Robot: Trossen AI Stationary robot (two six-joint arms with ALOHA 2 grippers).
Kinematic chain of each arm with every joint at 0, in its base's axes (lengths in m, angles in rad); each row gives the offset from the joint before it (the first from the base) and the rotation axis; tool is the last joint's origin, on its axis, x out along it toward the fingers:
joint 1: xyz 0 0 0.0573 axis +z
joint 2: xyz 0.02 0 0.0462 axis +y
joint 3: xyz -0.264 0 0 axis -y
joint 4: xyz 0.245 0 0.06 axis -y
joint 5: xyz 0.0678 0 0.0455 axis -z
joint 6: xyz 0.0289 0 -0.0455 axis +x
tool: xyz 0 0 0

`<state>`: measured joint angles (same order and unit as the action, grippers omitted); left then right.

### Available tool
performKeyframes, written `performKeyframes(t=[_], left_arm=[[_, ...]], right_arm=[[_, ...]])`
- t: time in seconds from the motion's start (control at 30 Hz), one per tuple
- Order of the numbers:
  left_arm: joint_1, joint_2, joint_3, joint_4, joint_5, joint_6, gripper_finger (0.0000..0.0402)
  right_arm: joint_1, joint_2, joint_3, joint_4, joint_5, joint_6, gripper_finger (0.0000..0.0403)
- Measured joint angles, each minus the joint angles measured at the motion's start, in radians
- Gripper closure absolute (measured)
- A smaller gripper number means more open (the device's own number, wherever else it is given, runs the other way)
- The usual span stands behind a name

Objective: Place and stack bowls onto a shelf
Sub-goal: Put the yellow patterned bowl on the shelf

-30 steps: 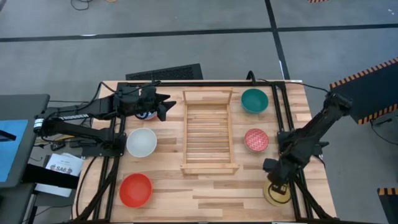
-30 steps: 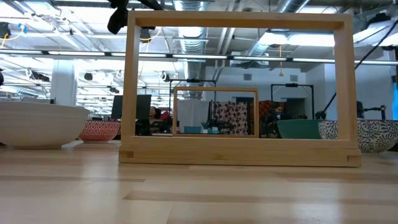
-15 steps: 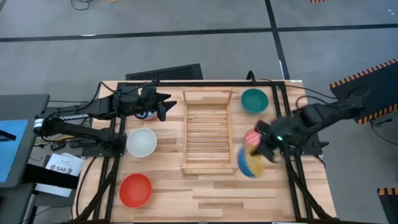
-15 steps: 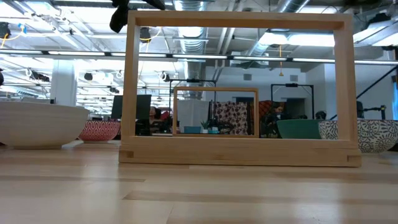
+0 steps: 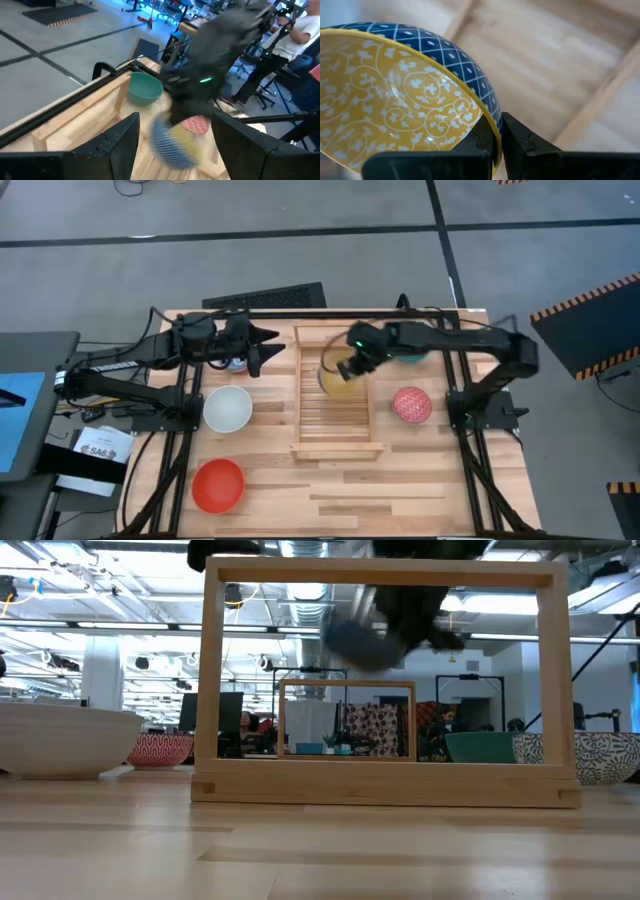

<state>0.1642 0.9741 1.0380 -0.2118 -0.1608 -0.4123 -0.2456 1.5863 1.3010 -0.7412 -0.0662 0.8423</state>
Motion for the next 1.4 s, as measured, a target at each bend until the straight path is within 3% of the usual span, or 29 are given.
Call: performKeyframes(t=[0.3, 0.87, 1.13, 1.4], left_arm=[[0.0, 0.0, 0.011, -0.005, 0.0, 0.016, 0.0171], [0.0, 0.0, 0.011, -0.008, 0.025, 0.006, 0.0171], [0.0, 0.0, 0.011, -0.008, 0.025, 0.005, 0.0171], [0.0, 0.0, 0.011, -0.007, 0.024, 0.005, 0.0171]], right_arm=[[-0.121, 0.227, 0.0, 0.043, 0.033, 0.093, 0.0366], [-0.123, 0.332, 0.002, 0.141, 0.072, 0.307, 0.0365], [-0.123, 0.332, 0.002, 0.17, 0.069, 0.304, 0.0292], [-0.126, 0.33, 0.002, 0.167, 0.069, 0.247, 0.0273]])
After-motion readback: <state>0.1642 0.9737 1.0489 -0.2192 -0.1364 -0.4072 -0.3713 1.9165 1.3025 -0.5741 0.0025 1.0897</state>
